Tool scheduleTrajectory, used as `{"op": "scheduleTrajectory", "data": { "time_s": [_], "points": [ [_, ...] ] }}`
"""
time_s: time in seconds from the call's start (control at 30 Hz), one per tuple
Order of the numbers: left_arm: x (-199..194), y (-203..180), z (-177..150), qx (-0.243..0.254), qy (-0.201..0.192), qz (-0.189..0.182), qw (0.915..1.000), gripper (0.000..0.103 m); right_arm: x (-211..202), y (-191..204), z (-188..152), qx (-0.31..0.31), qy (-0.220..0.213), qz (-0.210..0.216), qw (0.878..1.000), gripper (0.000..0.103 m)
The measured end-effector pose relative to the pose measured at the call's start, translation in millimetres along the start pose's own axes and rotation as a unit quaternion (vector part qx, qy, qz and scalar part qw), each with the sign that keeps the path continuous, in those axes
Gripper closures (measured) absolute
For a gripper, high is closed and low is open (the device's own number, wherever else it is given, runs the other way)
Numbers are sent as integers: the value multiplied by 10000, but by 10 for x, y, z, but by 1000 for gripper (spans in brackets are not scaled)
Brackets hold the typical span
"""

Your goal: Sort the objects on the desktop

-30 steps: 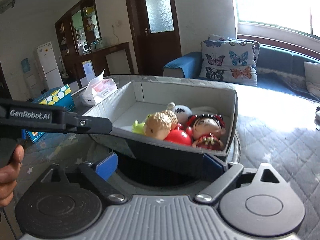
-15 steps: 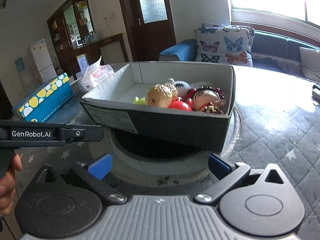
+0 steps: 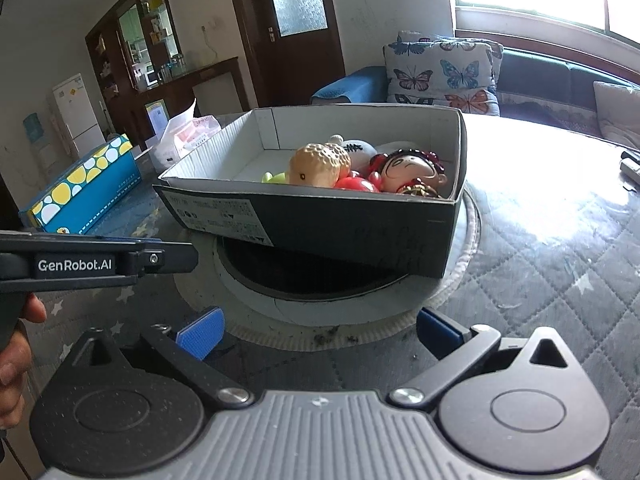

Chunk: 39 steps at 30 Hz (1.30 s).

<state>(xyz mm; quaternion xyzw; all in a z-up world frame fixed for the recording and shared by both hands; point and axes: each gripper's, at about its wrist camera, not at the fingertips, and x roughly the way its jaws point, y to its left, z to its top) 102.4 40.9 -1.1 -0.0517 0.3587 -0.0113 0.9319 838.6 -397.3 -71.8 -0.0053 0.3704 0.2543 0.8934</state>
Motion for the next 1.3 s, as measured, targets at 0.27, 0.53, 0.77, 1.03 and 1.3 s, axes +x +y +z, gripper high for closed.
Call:
{"op": "scheduleTrajectory", "data": {
  "time_s": [0.27, 0.53, 0.77, 1.03, 1.3],
  "points": [
    [0, -13, 3, 145, -56, 137, 9998, 67, 6, -2, -18, 17, 47, 7, 10000, 0],
    [39, -87, -13, 409, 26, 277, 9988, 67, 24, -12, -30, 42, 89, -13, 10000, 0],
    [77, -100, 2, 481, 104, 311, 9983, 67, 61, -24, -31, 56, 153, -22, 9999, 0],
    [107, -94, 24, 498, 142, 207, 9984, 67, 105, -26, -14, 72, 213, -51, 9997, 0],
    [129, -98, 78, 563, 61, 246, 9981, 67, 158, -34, 18, 91, 274, -100, 9995, 0]
  ]
}}
